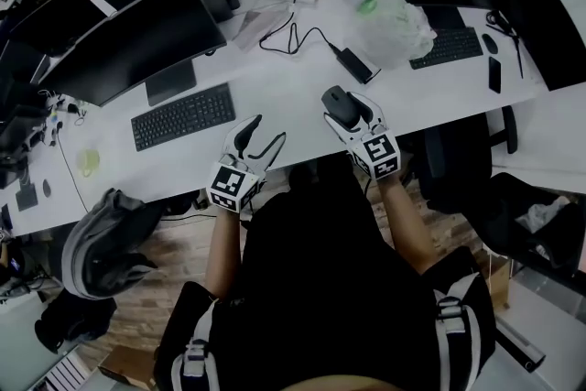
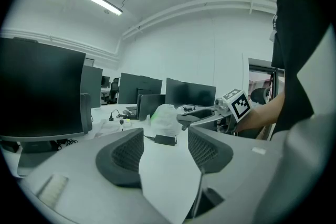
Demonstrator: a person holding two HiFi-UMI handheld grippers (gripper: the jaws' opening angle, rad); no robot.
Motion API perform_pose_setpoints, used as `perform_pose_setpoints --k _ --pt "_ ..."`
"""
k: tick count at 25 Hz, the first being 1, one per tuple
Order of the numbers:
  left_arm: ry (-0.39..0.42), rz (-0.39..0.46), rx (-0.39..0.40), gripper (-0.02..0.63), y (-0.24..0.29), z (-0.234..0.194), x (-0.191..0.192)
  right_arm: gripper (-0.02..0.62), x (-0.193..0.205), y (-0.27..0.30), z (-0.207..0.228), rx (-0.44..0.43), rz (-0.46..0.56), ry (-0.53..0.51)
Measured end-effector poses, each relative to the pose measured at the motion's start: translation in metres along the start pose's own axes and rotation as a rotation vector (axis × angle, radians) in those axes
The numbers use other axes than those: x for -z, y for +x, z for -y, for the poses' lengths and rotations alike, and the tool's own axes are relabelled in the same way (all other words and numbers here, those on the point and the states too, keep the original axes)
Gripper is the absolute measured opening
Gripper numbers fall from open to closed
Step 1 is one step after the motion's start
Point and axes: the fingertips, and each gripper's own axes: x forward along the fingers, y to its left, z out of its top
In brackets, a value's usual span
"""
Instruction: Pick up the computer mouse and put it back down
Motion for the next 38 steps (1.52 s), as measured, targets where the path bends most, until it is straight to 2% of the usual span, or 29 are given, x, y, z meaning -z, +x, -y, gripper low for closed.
perform_pose_setpoints --k 9,29,38 --pt "0.003 -0.027 -0.039 0.251 -0.021 -0.014 0.011 0.298 -0.009 -0.014 -0.023 -0.015 0.03 -0.02" --pt "-0.012 -0.031 -0.053 0.25 -0.026 -0.01 0.02 0.298 -0.014 -0.011 -0.027 -0.029 0.045 -0.066" --pt "-0.031 -0.035 -0.074 0.25 -0.026 -0.015 0.023 0.298 -0.014 0.0 -0.032 -0.062 0.03 -0.085"
